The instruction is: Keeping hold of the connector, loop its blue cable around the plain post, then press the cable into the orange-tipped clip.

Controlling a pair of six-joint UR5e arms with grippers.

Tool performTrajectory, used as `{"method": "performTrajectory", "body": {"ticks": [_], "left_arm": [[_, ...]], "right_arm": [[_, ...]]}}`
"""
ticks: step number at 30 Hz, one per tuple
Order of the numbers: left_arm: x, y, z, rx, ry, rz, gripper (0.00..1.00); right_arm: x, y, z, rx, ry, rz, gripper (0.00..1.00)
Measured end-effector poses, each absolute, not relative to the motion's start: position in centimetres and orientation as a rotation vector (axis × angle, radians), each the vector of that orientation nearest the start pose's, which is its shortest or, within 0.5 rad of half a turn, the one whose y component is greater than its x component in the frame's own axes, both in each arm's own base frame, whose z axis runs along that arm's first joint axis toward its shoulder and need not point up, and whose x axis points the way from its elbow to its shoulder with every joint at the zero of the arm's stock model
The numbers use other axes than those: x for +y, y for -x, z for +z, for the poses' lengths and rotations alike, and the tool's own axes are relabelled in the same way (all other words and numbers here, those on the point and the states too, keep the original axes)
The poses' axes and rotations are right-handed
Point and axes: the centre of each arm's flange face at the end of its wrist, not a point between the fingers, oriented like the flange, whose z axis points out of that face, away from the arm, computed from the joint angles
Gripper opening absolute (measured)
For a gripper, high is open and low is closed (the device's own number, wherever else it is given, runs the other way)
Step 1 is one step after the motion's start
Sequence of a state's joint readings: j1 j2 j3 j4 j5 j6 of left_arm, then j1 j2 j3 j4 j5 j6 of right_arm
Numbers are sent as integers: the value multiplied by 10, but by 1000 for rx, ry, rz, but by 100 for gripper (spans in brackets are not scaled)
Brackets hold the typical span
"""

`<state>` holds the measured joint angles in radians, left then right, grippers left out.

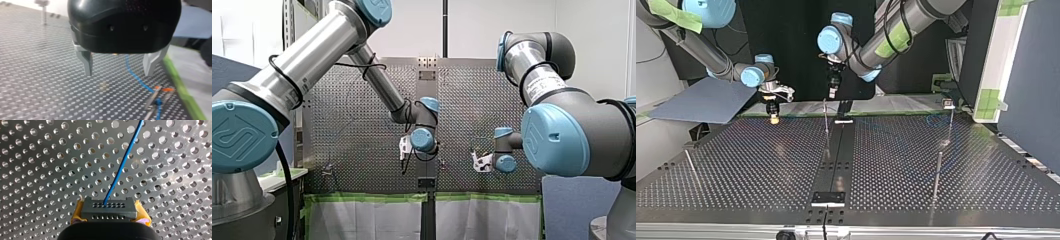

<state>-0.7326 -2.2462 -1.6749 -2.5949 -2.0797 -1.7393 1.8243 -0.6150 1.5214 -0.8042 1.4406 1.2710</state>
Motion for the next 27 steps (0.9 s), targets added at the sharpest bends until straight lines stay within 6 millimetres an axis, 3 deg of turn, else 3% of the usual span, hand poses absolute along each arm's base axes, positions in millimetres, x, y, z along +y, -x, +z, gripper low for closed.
{"method": "performTrajectory", "body": {"ticks": [16, 27], "left_arm": [[-443, -366, 149, 1647, -28, -292, 100], [-418, -341, 171, 1623, -10, -304, 100]], "right_arm": [[-617, -310, -12, -829, -1657, 1275, 0], [-610, -296, -21, -909, -1585, 1359, 0]]}}
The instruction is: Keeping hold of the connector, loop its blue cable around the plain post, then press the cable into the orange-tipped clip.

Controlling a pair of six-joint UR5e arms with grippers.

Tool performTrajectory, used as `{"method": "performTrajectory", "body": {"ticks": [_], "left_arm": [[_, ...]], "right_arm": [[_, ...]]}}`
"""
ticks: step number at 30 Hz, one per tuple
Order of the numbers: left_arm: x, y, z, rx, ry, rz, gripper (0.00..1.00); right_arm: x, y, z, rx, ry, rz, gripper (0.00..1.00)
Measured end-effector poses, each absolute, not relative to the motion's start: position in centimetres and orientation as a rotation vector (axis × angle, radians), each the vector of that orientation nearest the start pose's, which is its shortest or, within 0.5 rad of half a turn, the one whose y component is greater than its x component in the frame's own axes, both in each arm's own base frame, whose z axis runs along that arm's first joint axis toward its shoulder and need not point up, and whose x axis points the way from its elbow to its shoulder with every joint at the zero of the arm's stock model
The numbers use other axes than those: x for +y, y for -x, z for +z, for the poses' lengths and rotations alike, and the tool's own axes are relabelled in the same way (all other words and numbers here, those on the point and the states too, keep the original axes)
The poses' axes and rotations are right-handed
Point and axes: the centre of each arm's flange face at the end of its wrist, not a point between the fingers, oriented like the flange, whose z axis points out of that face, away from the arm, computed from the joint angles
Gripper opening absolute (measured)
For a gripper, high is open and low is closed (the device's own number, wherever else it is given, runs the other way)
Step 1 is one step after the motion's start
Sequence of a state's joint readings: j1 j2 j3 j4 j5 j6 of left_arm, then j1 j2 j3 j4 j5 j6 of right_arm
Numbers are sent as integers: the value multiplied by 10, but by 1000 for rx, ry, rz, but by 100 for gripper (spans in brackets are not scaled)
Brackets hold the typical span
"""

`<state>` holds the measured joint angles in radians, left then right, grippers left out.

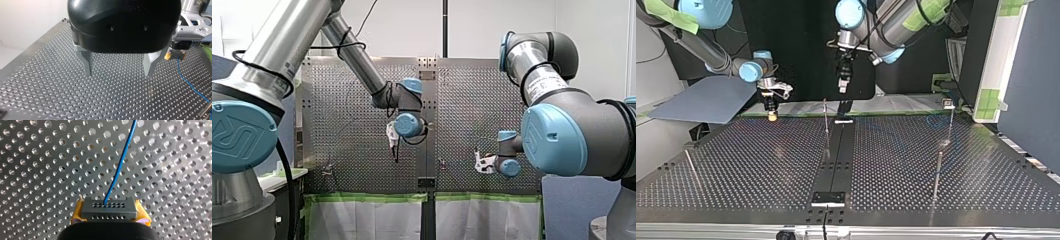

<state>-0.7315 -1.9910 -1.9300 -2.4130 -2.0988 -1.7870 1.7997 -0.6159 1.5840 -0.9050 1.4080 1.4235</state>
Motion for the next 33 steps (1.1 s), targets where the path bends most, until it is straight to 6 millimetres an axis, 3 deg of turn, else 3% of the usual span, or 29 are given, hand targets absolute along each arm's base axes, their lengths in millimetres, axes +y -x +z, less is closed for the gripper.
{"method": "performTrajectory", "body": {"ticks": [26, 33], "left_arm": [[-358, -268, 201, 1619, -31, -331, 100], [-353, -262, 203, 1619, -31, -332, 100]], "right_arm": [[-612, -296, -19, -948, -1547, 1471, 0], [-612, -295, -19, -947, -1547, 1471, 0]]}}
